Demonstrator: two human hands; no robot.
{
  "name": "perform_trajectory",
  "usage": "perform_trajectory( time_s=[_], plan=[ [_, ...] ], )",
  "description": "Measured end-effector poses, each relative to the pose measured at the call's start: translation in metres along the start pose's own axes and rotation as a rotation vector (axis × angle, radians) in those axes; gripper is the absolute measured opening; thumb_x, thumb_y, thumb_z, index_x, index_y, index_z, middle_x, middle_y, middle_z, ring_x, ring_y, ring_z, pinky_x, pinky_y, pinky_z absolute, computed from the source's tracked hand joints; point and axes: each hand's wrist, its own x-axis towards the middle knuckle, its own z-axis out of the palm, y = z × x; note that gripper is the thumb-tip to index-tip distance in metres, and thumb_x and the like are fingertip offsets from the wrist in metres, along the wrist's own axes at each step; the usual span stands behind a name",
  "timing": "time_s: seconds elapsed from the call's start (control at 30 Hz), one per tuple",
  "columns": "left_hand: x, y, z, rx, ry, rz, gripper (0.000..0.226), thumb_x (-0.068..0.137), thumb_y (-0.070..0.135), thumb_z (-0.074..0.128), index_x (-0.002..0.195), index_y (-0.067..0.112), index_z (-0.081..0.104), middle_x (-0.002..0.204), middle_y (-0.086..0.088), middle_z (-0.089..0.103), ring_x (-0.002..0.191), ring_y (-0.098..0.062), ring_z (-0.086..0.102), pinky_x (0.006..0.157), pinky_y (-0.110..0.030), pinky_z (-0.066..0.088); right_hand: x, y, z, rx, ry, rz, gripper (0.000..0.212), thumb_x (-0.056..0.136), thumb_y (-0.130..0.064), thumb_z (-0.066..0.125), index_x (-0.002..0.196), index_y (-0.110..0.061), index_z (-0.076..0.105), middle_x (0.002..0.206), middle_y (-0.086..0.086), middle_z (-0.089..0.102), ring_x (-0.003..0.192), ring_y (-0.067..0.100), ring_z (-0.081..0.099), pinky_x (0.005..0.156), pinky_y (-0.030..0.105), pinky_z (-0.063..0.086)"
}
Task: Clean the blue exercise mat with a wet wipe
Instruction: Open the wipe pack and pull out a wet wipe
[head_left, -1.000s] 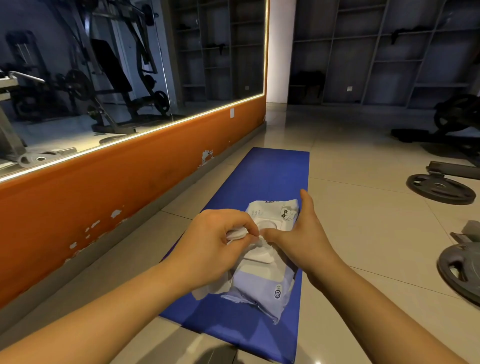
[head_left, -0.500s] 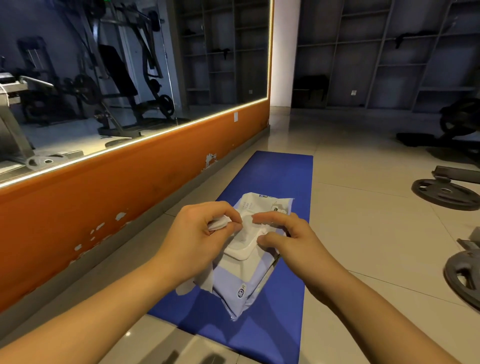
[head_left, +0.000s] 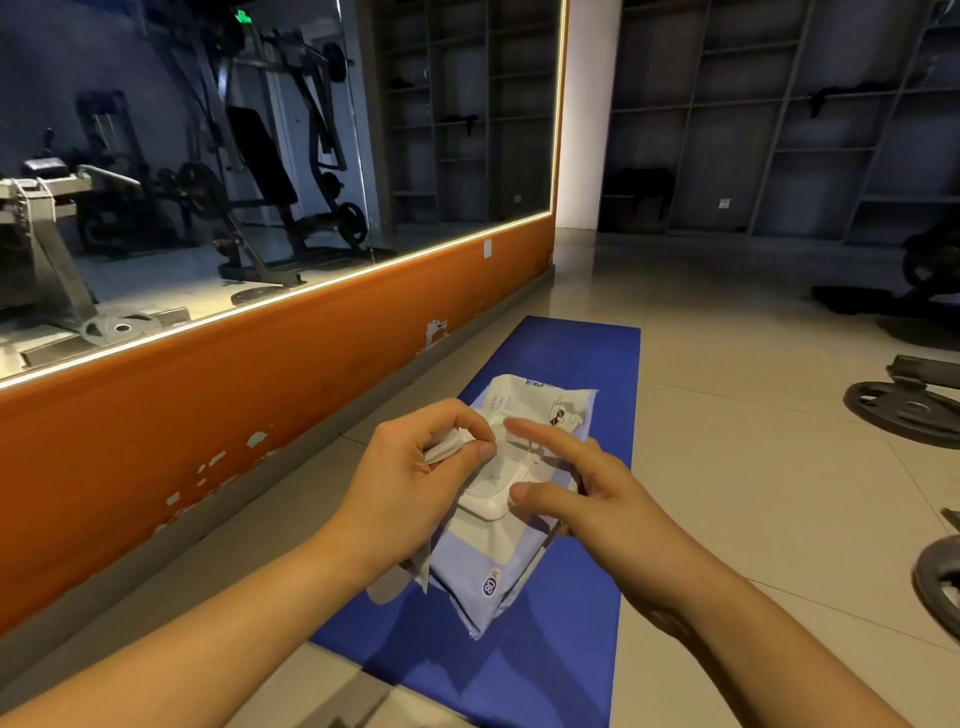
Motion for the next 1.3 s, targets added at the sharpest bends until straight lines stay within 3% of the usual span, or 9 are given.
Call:
perform_trajectory(
  time_s=[0.17,0.33,0.57,0.73,0.8,0.93,1.0,1.2,1.3],
  plan=[
    [0.003,0.005,-0.002,-0.039,0.027,-0.013,0.008,0.095,0.020,0.069,0.091,0.027,0.071,0.084,0.006,0.069,0.078,-0.020,0.063,0.064,-0.037,0.052,0.001,-0.002,0.000,0.012,-0.020,0.030,0.034,0.093,-0.017,0.067,0.113,-0.045,0.074,0.139,-0.010,0.051,0.117,0.012,0.063,0.088,0.028,0.059],
    [0.002,0.008,0.000,-0.057,0.014,-0.026,0.009,0.097,0.020,0.068,0.091,0.027,0.071,0.081,0.007,0.068,0.074,-0.015,0.062,0.063,-0.028,0.052,-0.001,-0.006,-0.002,-0.207,-0.018,-0.038,0.029,0.094,-0.025,0.067,0.106,-0.050,0.071,0.133,-0.017,0.044,0.126,0.003,0.049,0.098,0.028,0.055],
    [0.002,0.008,0.005,-0.071,-0.008,-0.052,0.010,0.096,0.018,0.069,0.090,0.026,0.071,0.083,0.003,0.069,0.078,-0.021,0.064,0.072,-0.044,0.053,0.002,-0.011,-0.014,-0.317,-0.062,0.029,0.025,0.104,-0.050,0.045,0.110,-0.056,0.068,0.130,-0.020,0.044,0.127,0.003,0.049,0.109,0.037,0.046],
    [0.003,0.011,0.010,-0.119,-0.051,-0.073,0.008,0.098,0.020,0.068,0.091,0.022,0.070,0.077,-0.008,0.065,0.071,-0.032,0.058,0.064,-0.048,0.050,0.001,-0.017,-0.011,-0.037,-0.051,0.174,0.023,0.100,-0.022,0.058,0.099,-0.026,0.080,0.114,-0.002,0.073,0.104,0.018,0.070,0.095,0.040,0.056],
    [0.004,0.011,0.011,-0.149,-0.051,-0.101,0.008,0.098,0.019,0.068,0.090,0.020,0.070,0.076,-0.011,0.065,0.068,-0.032,0.057,0.060,-0.044,0.048,0.001,-0.020,-0.012,0.017,-0.077,0.213,0.020,0.098,-0.024,0.061,0.103,-0.020,0.080,0.107,-0.003,0.077,0.103,0.019,0.072,0.096,0.039,0.055],
    [0.003,0.012,0.014,-0.178,-0.060,-0.138,0.010,0.097,0.016,0.067,0.088,0.018,0.070,0.075,-0.013,0.065,0.066,-0.034,0.058,0.057,-0.041,0.048,0.004,-0.017,-0.014,-0.144,-0.035,0.160,0.021,0.098,-0.037,0.059,0.111,-0.033,0.076,0.124,-0.010,0.062,0.111,0.009,0.064,0.096,0.029,0.056],
    [0.004,0.013,0.014,-0.188,-0.046,-0.157,0.009,0.097,0.014,0.068,0.088,0.015,0.070,0.074,-0.014,0.063,0.059,-0.022,0.055,0.053,-0.031,0.045,0.004,-0.013,-0.014,-0.199,-0.020,0.131,0.023,0.101,-0.041,0.054,0.115,-0.041,0.072,0.130,-0.011,0.049,0.118,0.006,0.057,0.104,0.032,0.051],
    [0.009,0.012,0.013,-0.259,-0.003,-0.272,0.007,0.096,0.014,0.069,0.090,0.012,0.071,0.071,-0.015,0.063,0.058,-0.009,0.052,0.052,-0.020,0.041,0.004,-0.011,-0.014,-0.003,-0.038,0.090,0.030,0.103,-0.015,0.049,0.108,-0.030,0.075,0.132,0.005,0.057,0.114,0.022,0.065,0.100,0.045,0.055],
    [0.009,0.015,0.012,-0.295,0.006,-0.281,0.008,0.096,0.013,0.068,0.092,0.007,0.071,0.076,-0.019,0.062,0.060,-0.010,0.053,0.054,-0.019,0.043,0.003,-0.013,-0.014,-0.039,-0.034,0.114,0.031,0.100,-0.011,0.052,0.102,-0.027,0.078,0.128,0.002,0.055,0.113,0.019,0.062,0.085,0.026,0.057]
  ],
)
